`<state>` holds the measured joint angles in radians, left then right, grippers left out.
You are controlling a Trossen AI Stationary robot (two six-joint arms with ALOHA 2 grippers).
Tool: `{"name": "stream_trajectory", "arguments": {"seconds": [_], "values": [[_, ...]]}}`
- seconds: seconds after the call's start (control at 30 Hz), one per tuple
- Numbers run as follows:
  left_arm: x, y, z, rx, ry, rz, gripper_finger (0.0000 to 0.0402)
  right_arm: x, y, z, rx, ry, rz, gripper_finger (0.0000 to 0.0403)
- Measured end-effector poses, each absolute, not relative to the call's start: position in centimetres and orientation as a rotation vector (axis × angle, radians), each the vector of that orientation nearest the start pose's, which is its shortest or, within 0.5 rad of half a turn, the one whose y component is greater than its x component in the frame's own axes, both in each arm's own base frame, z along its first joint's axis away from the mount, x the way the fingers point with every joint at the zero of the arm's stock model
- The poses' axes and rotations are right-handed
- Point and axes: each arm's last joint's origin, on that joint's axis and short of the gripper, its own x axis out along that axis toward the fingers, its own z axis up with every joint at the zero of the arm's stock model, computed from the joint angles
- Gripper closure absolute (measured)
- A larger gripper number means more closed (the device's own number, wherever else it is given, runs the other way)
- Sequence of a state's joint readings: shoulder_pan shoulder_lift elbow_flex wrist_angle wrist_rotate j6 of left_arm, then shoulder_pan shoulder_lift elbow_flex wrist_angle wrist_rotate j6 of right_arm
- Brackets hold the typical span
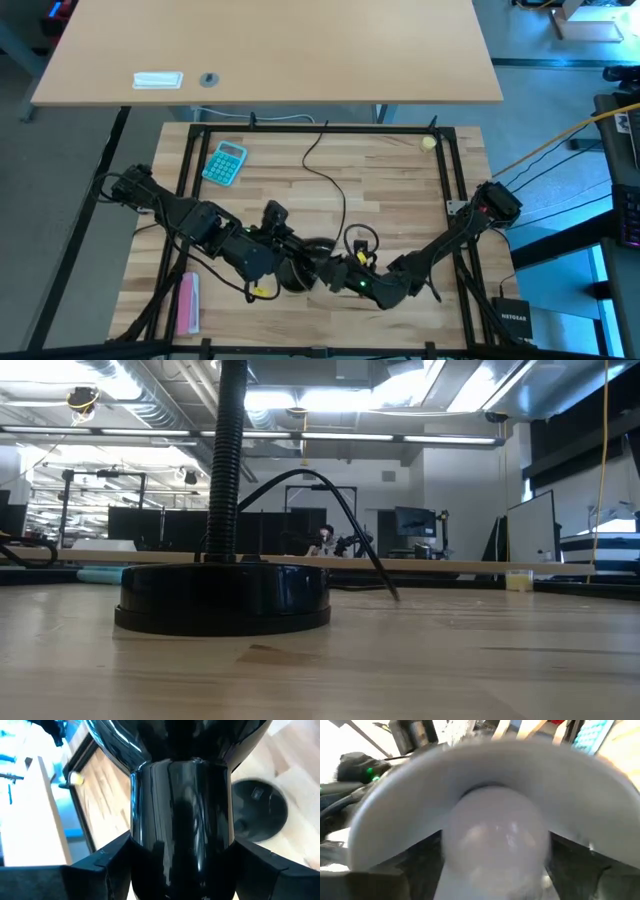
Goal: Screw lightbulb
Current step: Insert the lightbulb into the black lamp
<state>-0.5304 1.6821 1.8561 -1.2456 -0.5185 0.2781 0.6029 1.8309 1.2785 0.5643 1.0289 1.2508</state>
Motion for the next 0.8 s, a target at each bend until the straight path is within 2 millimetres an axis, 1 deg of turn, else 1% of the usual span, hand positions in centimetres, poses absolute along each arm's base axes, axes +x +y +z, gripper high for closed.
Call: {"name": "stream_trajectory", "arguments": {"seconds": [0.07, 0.13, 0.27, 0.57, 0.7, 0.8], "values": [[28.9, -15.3, 38.7, 0.783, 0.918, -0.133, 0.0152, 35.3, 21.1, 28.0, 1.206, -0.267, -0.375, 0.0074], [28.9, -15.3, 38.7, 0.777, 0.914, -0.142, 0.0152, 35.1, 21.4, 28.0, 1.167, -0.259, -0.381, 0.0054], [28.9, -15.3, 38.6, 0.782, 0.92, -0.14, 0.0152, 34.5, 22.1, 28.2, 1.11, -0.254, -0.395, 0.0033], [28.8, -15.2, 38.6, 0.782, 0.928, -0.139, 0.0152, 31.9, 25.1, 28.4, 0.982, -0.229, -0.405, 0.004], [28.7, -15.2, 38.6, 0.782, 0.929, -0.138, 0.0152, 30.0, 26.8, 28.1, 0.912, -0.239, -0.489, 0.004], [28.7, -15.2, 38.6, 0.78, 0.931, -0.136, 0.0152, 28.4, 28.0, 28.0, 0.808, -0.246, -0.571, 0.004]]}}
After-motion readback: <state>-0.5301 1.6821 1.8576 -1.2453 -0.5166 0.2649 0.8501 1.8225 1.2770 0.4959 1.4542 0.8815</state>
